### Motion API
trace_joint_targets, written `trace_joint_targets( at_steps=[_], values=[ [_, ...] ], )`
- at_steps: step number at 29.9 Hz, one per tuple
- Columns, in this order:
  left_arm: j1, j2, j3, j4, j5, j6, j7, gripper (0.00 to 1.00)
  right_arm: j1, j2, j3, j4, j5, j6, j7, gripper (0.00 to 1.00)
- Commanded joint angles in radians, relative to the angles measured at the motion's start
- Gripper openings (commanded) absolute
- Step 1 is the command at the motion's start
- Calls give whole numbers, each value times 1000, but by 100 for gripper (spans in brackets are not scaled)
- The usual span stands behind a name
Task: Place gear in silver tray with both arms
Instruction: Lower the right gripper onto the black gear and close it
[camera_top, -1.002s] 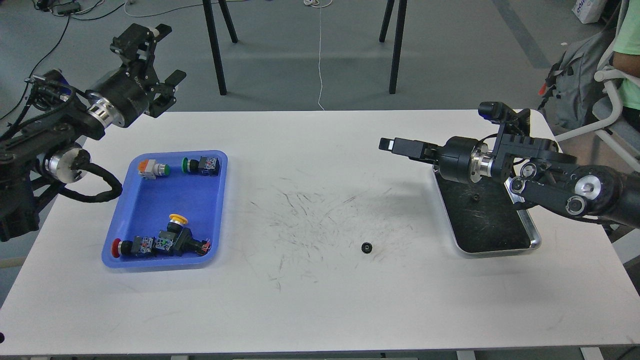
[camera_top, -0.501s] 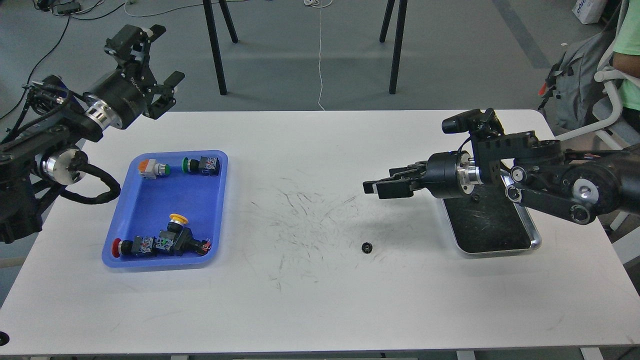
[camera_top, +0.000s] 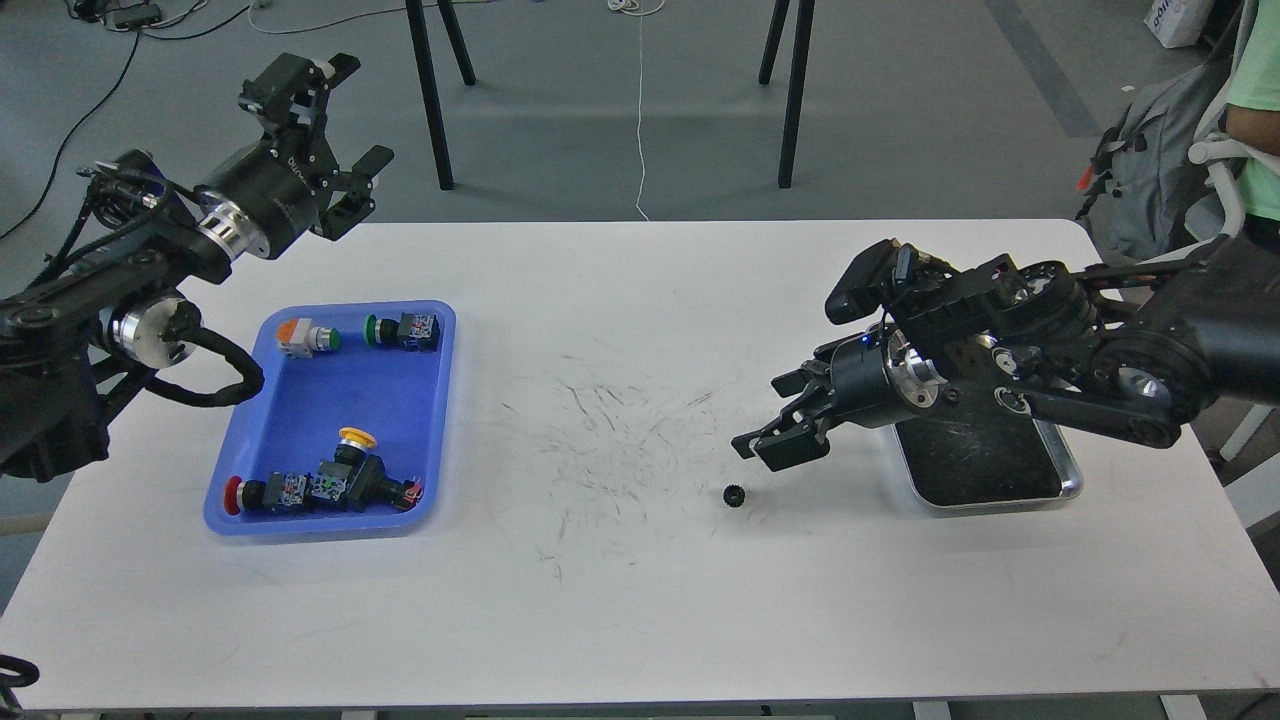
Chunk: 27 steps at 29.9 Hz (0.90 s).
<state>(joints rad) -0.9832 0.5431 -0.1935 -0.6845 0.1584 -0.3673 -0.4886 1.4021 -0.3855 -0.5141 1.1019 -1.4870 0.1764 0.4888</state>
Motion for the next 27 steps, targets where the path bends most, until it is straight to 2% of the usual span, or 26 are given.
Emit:
trace_joint_targets(
  at_steps=[1,16,27],
  values=[
    [-2,0,2,-1,0,1,0,100,0,43,-21,-1,-55,-6,0,97],
    [-2,1,-6,-1,-2,1,0,100,-19,195,-112,-60,-76,-40,0,94],
    [1,3,-6,0,0,-2,0,100,-23,218,-161,-94,-110,-40,0,79]
  ],
)
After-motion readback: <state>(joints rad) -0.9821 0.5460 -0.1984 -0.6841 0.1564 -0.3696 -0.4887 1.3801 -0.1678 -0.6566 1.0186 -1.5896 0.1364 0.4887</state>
